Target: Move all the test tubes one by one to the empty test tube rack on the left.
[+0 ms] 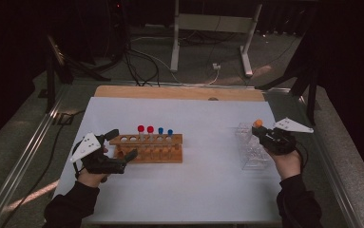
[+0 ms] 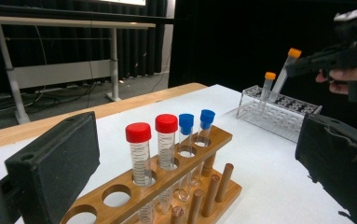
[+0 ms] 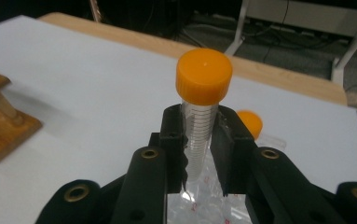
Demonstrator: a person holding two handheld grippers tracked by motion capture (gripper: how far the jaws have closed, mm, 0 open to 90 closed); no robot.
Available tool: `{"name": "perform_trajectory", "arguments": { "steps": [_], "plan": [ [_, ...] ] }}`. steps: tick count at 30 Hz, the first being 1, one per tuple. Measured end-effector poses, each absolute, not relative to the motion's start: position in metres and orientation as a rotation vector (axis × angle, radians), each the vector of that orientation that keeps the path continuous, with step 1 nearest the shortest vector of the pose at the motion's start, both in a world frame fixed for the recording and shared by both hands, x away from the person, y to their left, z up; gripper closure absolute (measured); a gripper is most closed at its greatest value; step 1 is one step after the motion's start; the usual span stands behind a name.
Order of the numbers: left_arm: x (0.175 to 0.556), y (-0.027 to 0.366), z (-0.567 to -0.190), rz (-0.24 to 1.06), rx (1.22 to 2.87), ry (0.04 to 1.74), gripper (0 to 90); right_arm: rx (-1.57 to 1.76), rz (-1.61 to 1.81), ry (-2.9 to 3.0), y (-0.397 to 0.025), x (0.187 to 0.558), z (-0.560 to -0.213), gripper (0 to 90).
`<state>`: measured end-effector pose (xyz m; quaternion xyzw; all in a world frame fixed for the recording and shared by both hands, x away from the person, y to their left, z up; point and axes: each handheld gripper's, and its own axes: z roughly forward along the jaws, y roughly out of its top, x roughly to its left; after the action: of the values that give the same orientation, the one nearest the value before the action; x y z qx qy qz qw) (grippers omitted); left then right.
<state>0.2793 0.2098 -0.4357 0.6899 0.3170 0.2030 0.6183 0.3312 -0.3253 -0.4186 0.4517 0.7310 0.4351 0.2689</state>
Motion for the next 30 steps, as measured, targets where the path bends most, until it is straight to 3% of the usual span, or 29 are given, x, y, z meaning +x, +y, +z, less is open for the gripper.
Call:
{"name": "perform_trajectory", "arguments": {
  "steps": [10, 30],
  "plan": [
    [0.275, 0.2, -0.421, 0.412, 1.64, 0.691, 0.8, 1.11, 1.268, 2.007, -0.305, 0.318, -0.398, 74.7],
    [0.277, 0.152, -0.402, 0.226, 1.731, 0.547, 1.7, 0.792, 1.355, 2.358, -0.209, 0.287, -0.407, 74.6]
  ]
}}
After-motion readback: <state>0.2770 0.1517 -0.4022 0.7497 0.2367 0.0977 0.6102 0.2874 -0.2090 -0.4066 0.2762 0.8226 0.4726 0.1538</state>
